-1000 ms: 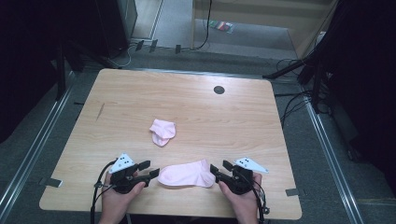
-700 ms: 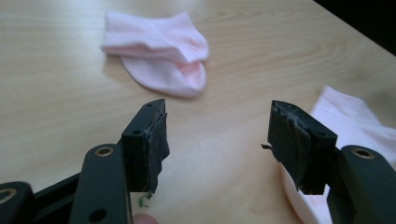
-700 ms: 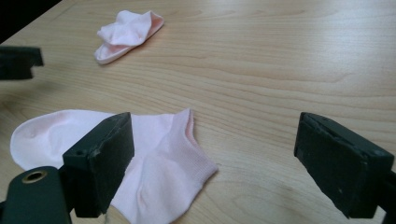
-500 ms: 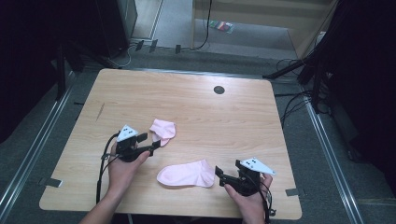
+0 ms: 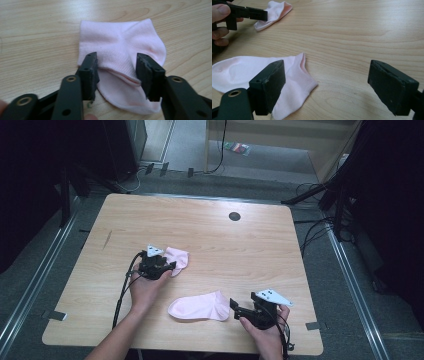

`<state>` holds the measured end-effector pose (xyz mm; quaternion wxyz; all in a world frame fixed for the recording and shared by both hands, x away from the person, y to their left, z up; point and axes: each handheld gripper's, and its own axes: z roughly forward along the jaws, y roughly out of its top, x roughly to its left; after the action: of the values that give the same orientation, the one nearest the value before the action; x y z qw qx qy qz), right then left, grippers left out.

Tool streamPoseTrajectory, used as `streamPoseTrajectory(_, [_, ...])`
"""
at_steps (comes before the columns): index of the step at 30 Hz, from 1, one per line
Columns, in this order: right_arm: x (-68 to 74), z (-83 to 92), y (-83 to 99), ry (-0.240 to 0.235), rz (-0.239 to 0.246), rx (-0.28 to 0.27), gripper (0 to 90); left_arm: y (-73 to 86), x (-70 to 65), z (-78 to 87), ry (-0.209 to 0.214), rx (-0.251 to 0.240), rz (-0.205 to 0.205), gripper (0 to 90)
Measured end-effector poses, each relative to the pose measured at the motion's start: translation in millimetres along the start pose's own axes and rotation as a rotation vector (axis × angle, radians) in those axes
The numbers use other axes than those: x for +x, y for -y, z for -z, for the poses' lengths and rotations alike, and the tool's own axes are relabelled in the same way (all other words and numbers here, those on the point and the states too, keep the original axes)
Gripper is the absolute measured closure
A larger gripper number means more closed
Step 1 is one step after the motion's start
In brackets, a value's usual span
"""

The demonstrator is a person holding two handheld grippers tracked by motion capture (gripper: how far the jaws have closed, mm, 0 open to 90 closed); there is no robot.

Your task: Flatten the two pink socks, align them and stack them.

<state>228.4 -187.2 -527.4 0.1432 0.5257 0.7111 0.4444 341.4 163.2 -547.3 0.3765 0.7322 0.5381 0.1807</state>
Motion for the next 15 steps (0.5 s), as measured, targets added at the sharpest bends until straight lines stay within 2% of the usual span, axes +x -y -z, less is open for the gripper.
streamPoseTrajectory(3, [0.8,-0.9,0.7,0.010,0.005,0.009,15.2,0.4,3.9,0.4,0.023,0.003,0.010,75.9])
streamPoseTrajectory(4, [0.7,-1.2,0.8,0.008,0.005,0.010,15.3,0.7,5.5,0.3,0.028,-0.001,0.013,79.0])
streamPoseTrajectory(6, [0.3,-1.8,1.2,0.015,0.006,0.013,15.6,0.5,6.7,0.7,0.042,-0.001,0.027,81.7])
streamPoseTrajectory(7, [-0.2,-1.9,1.4,0.019,0.001,0.016,15.6,0.2,7.3,1.5,0.042,0.000,0.018,82.3])
streamPoseTrajectory(10, [-2.4,-1.7,1.5,0.020,-0.004,0.013,16.0,-1.2,3.6,6.0,0.079,-0.023,0.001,83.1])
streamPoseTrajectory(11, [-2.7,-1.6,1.2,0.021,-0.006,0.013,16.1,-2.0,0.4,7.8,0.104,-0.039,-0.012,83.2])
streamPoseTrajectory(15, [-3.6,-1.0,-0.4,0.026,-0.017,0.011,16.6,-5.9,-21.7,15.5,0.199,-0.065,-0.115,83.3])
